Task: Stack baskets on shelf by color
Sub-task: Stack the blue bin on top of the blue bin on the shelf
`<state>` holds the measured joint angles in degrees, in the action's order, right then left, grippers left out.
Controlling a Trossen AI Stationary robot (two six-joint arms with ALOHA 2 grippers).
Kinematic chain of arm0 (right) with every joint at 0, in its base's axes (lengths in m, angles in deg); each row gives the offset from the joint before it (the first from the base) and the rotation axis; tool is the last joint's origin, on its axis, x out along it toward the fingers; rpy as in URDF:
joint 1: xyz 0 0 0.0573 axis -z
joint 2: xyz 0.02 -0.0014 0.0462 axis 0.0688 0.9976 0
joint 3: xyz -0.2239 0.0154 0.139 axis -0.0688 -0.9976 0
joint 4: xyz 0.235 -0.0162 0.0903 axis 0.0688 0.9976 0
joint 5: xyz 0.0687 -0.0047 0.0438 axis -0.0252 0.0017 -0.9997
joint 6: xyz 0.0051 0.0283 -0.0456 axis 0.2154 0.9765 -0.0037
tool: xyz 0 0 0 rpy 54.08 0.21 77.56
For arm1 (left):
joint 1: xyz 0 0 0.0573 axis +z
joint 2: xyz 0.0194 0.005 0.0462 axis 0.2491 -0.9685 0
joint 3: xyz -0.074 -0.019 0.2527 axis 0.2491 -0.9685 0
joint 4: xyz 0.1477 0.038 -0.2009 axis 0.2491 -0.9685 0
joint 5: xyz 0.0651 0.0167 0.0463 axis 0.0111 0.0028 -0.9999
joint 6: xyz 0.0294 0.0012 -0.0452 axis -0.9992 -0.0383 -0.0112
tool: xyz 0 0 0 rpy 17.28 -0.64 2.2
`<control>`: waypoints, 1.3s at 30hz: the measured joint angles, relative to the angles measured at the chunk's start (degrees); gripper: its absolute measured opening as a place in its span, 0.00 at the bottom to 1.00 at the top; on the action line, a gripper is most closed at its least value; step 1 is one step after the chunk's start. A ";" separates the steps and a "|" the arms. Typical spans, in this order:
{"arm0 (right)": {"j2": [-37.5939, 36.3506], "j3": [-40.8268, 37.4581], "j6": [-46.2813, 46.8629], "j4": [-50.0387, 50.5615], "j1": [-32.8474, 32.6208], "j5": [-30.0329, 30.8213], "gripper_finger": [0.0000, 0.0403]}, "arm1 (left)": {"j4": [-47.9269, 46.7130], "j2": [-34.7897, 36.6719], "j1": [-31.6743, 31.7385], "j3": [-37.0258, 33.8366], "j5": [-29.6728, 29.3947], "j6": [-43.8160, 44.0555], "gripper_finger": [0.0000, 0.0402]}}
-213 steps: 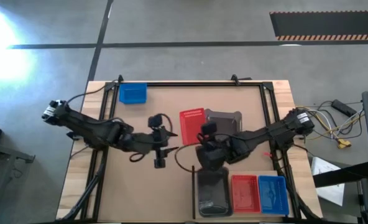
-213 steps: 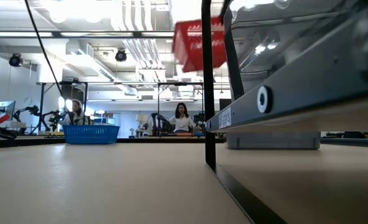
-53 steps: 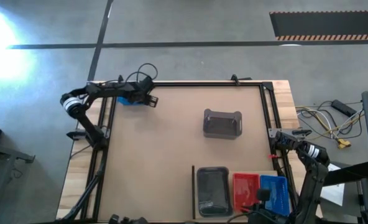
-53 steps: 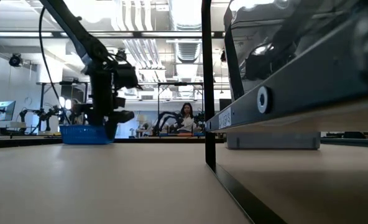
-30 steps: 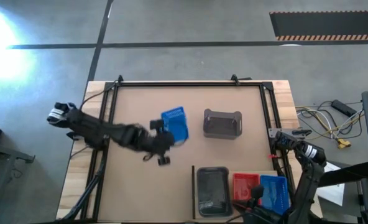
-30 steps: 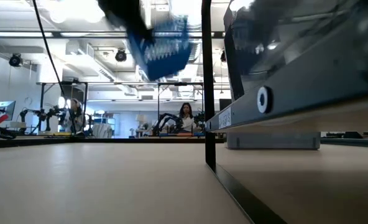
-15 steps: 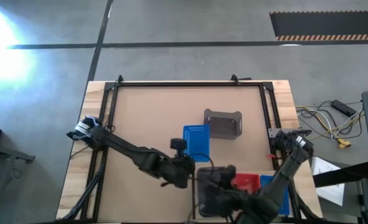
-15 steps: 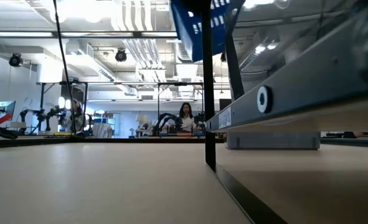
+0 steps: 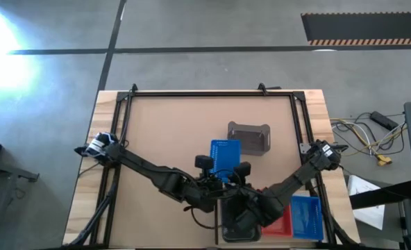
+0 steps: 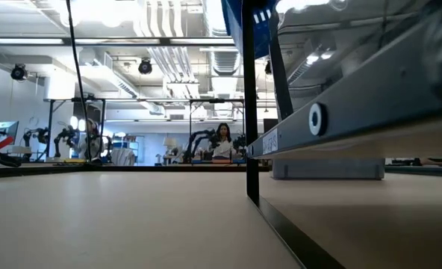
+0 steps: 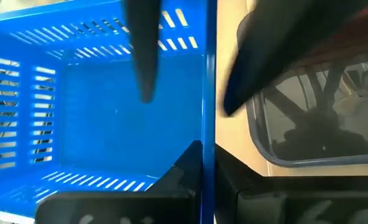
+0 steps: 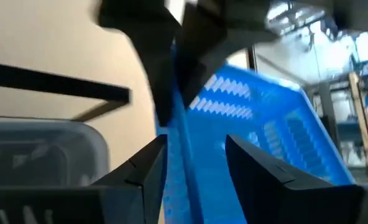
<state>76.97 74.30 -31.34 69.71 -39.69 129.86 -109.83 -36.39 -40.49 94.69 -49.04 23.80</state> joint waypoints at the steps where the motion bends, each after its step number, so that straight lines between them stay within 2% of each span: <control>1: 0.00 -0.04 0.90 0.89 0.37 -0.34 0.38 | 0.02 0.02 -0.02 -0.04 0.00 0.01 0.00; 6: 0.02 -0.22 3.14 2.90 0.65 -0.85 0.29 | -0.01 0.05 -0.10 -0.31 -0.15 0.07 0.00; 12: 0.02 -0.28 3.20 3.56 0.63 -2.52 0.06 | 0.31 0.19 -0.17 0.04 -0.40 0.29 0.00; 13: 0.02 -0.34 3.45 3.63 0.63 -2.54 0.04 | 0.28 0.38 -0.17 0.04 -0.55 0.28 0.00; 18: 0.02 -0.55 6.86 5.89 -0.65 -1.70 0.02 | 0.62 2.04 -0.22 0.02 -0.01 0.31 0.04; 23: -0.13 -0.79 15.06 12.09 -4.20 -1.94 0.02 | 0.50 5.21 -0.87 0.48 3.73 0.47 0.23; 28: -0.86 -1.92 18.70 11.75 -10.32 -2.27 0.02 | 0.61 8.55 -2.33 0.30 3.48 4.46 0.40; 33: -2.38 -1.88 24.30 11.65 -19.18 -8.29 0.02 | 1.20 9.79 -5.24 -1.37 0.26 5.04 0.44; 39: -4.98 -1.28 40.08 11.64 -30.46 -17.45 0.02 | 4.34 9.84 -8.77 -6.10 -3.99 5.20 0.44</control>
<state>71.99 73.02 8.74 81.35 -70.15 112.41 -105.49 -26.55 -49.26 88.60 -53.03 29.00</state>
